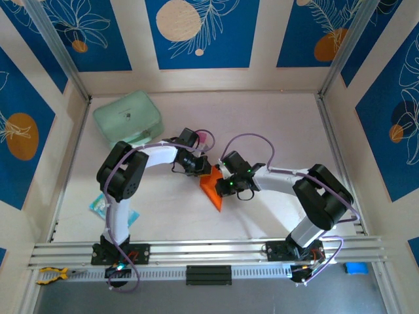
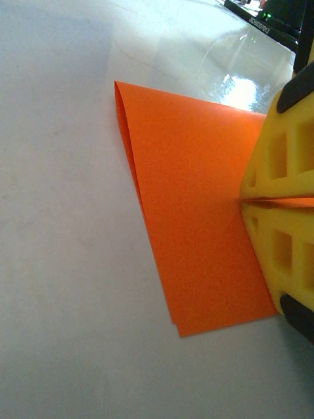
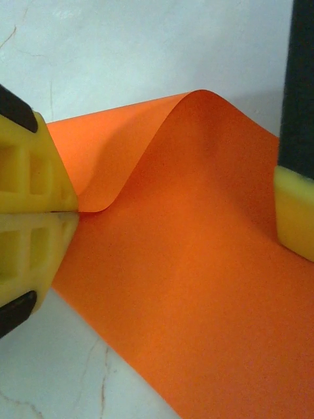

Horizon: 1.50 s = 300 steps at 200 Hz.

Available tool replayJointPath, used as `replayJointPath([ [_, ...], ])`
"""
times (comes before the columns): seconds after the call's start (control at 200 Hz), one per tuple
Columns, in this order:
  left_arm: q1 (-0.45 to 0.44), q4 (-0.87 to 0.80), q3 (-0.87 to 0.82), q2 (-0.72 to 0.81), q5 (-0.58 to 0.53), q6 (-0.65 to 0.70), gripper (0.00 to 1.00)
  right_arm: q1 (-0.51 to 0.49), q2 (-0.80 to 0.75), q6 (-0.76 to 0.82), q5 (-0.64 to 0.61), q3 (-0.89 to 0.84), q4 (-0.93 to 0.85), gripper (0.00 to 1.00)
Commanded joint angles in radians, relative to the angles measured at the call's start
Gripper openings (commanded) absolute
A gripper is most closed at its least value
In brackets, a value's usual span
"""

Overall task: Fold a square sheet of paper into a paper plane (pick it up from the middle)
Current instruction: Third fold the triangle at the center of the table.

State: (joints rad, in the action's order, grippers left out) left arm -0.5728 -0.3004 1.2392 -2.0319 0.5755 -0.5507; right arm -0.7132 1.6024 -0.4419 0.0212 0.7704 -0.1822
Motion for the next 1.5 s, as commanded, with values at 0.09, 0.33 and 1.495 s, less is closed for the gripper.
replayJointPath([
  [0.09,-0.005,-0.077,-0.009,-0.003,-0.054,0.01,0.13,-0.005,0.024,0.013,-0.004,0.039,-0.035,0.0],
  [0.33,-0.004,-0.077,-0.006,-0.004,-0.053,0.012,0.13,-0.005,0.04,0.007,-0.018,0.051,-0.054,0.0],
  [1.495,-0.003,-0.075,-0.006,-0.001,-0.05,0.009,0.13,-0.006,0.067,-0.016,-0.049,0.047,-0.086,0.0],
])
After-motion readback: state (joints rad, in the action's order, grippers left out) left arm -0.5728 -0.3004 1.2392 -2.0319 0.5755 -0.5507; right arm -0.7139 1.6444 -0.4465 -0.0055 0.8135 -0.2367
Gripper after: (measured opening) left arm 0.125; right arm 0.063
